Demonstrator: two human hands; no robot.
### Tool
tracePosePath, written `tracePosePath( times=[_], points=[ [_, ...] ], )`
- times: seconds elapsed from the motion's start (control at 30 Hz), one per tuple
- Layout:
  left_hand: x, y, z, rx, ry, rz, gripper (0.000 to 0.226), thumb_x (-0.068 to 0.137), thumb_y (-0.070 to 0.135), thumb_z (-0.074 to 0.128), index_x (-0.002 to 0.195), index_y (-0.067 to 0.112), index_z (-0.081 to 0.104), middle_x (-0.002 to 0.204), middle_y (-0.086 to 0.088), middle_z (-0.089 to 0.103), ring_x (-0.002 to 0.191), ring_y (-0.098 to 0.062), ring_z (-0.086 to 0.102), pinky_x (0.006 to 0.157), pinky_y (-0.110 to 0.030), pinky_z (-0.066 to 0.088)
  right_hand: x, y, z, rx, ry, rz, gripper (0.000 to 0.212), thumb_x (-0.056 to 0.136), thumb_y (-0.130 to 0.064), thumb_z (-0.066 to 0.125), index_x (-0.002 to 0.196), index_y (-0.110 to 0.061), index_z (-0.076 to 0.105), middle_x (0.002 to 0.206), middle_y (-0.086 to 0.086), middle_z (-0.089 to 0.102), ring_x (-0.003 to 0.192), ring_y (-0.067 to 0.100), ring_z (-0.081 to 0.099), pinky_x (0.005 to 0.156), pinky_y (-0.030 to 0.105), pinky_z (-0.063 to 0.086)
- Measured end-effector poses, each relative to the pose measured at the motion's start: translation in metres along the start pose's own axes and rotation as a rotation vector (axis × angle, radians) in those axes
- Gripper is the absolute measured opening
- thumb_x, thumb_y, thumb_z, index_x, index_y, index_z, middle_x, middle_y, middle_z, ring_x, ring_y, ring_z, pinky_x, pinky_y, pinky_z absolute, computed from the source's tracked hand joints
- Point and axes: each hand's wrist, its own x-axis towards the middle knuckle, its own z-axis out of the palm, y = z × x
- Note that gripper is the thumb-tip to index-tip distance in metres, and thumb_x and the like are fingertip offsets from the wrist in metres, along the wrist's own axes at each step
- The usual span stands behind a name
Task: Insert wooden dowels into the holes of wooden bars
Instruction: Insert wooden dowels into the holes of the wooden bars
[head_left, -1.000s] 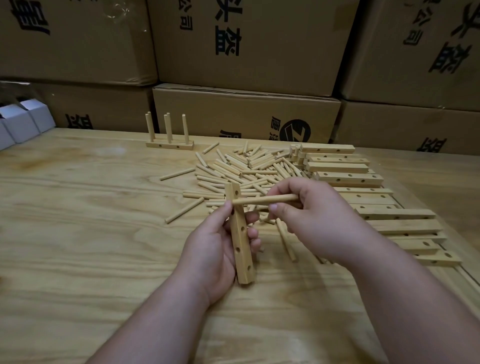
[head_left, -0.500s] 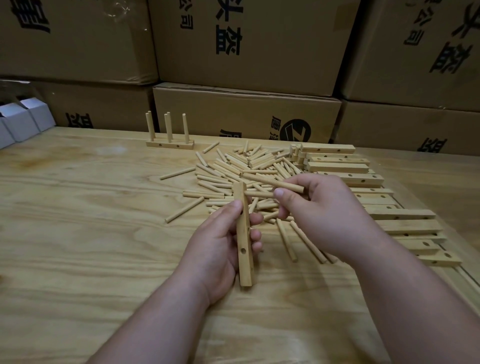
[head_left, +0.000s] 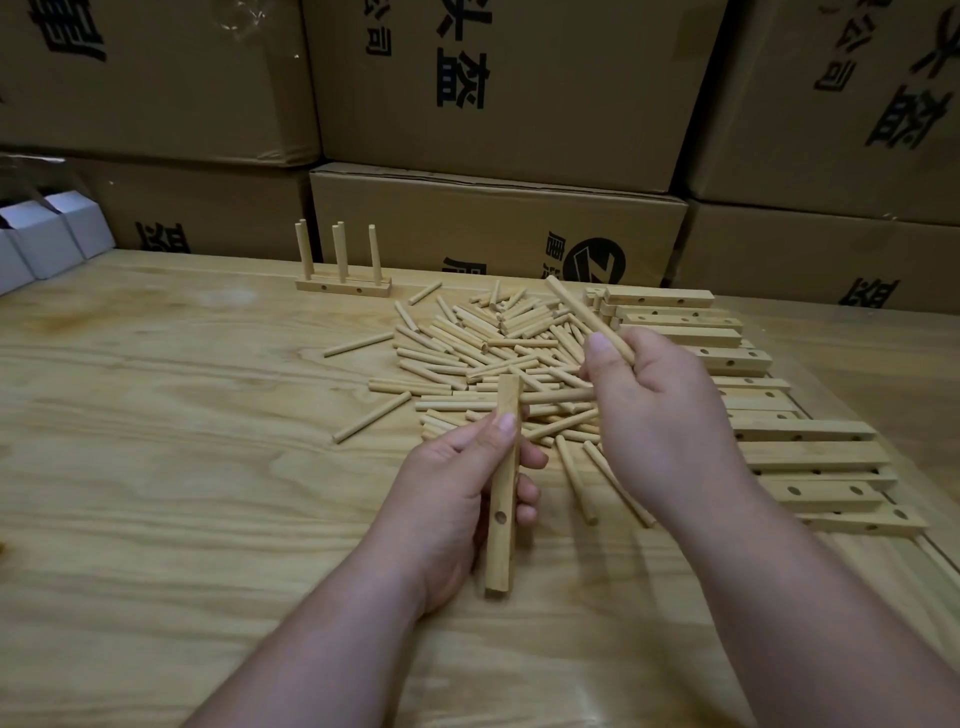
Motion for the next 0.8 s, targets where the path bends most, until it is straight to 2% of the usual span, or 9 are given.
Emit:
tracePosePath(
  times=[0.07,0.17,0.27,0.4,0.47,0.53,0.6,0.7,0.8],
  points=[
    [0.001,0.0,0.0,-0.053,0.028,0.001,0.021,0.081,0.036,0.071,0.084,0.017,0.08,0.077,-0.012,0.066,0.057,-0.018,0.06,0.052,-0.03,0.053,-0.009,-0.005,0.01,-0.02,0.006,-0.024,0.032,0.103,-0.044,0.042,0.081,-0.026,0.057,0.063,-0.007,0.059,0.064,-0.003,0.056,0.048,0.027,0.037],
    [0.003,0.0,-0.002,-0.115,0.046,0.008,0.024,0.081,0.034,0.071,0.093,0.014,0.079,0.078,-0.012,0.065,0.056,-0.018,0.059,0.048,-0.029,0.052,-0.018,-0.011,0.018,0.01,-0.007,-0.056,0.03,0.105,-0.037,0.043,0.079,-0.026,0.053,0.065,-0.021,0.062,0.06,-0.014,0.057,0.037,0.011,0.036],
    [0.001,0.0,-0.003,-0.027,0.029,0.007,0.028,0.09,0.035,0.066,0.101,0.01,0.075,0.075,-0.009,0.062,0.053,-0.017,0.055,0.045,-0.027,0.048,-0.011,-0.006,0.012,-0.065,0.052,-0.057,0.035,0.103,-0.043,0.042,0.076,-0.026,0.056,0.06,-0.006,0.058,0.067,-0.003,0.056,0.046,0.026,0.036],
    [0.001,-0.001,0.0,0.073,0.053,0.0,0.026,0.106,0.029,0.041,0.102,0.008,0.056,0.064,-0.007,0.055,0.043,-0.015,0.042,0.039,-0.02,0.033,-0.008,0.0,0.009,-0.045,0.006,-0.02,0.04,0.101,-0.047,0.041,0.073,-0.023,0.057,0.059,-0.014,0.057,0.056,0.001,0.052,0.045,0.028,0.037],
    [0.001,-0.002,0.001,0.09,0.071,0.004,0.038,0.108,0.037,0.029,0.103,0.006,0.051,0.059,-0.006,0.055,0.039,-0.015,0.038,0.039,-0.019,0.028,-0.011,-0.002,0.013,-0.063,-0.036,-0.054,0.039,0.098,-0.05,0.039,0.073,-0.024,0.056,0.067,-0.019,0.058,0.06,0.004,0.053,0.047,0.03,0.036],
    [0.001,-0.004,0.0,0.142,0.097,0.01,0.061,0.107,0.052,0.024,0.109,-0.002,0.053,0.054,-0.004,0.057,0.037,-0.014,0.039,0.039,-0.02,0.031,-0.012,-0.005,0.014,-0.075,-0.051,-0.099,0.039,0.095,-0.051,0.036,0.073,-0.025,0.054,0.071,-0.019,0.059,0.064,0.006,0.054,0.05,0.03,0.034],
    [0.0,-0.004,0.001,0.136,0.122,0.04,0.057,0.106,0.053,0.033,0.113,0.001,0.055,0.062,-0.006,0.065,0.039,-0.015,0.045,0.039,-0.022,0.034,-0.012,-0.007,0.013,-0.068,-0.056,-0.119,0.038,0.095,-0.051,0.035,0.074,-0.026,0.055,0.075,-0.02,0.06,0.068,0.005,0.055,0.051,0.03,0.036],
    [0.001,0.0,0.0,-0.022,0.137,0.048,0.033,0.099,0.041,0.054,0.111,0.009,0.059,0.094,-0.012,0.074,0.048,-0.019,0.058,0.037,-0.022,0.035,-0.012,-0.008,0.013,-0.015,-0.049,-0.075,0.037,0.095,-0.05,0.037,0.074,-0.026,0.056,0.075,-0.019,0.061,0.065,0.003,0.054,0.051,0.03,0.036],
    [0.001,0.005,-0.001,-0.212,0.114,-0.014,0.044,0.085,0.042,0.062,0.114,0.009,0.062,0.106,-0.012,0.076,0.065,-0.023,0.07,0.039,-0.024,0.044,-0.01,-0.005,0.013,0.067,-0.013,0.019,0.037,0.099,-0.044,0.042,0.071,-0.025,0.057,0.065,-0.018,0.059,0.057,0.0,0.051,0.052,0.029,0.034]
  ],
)
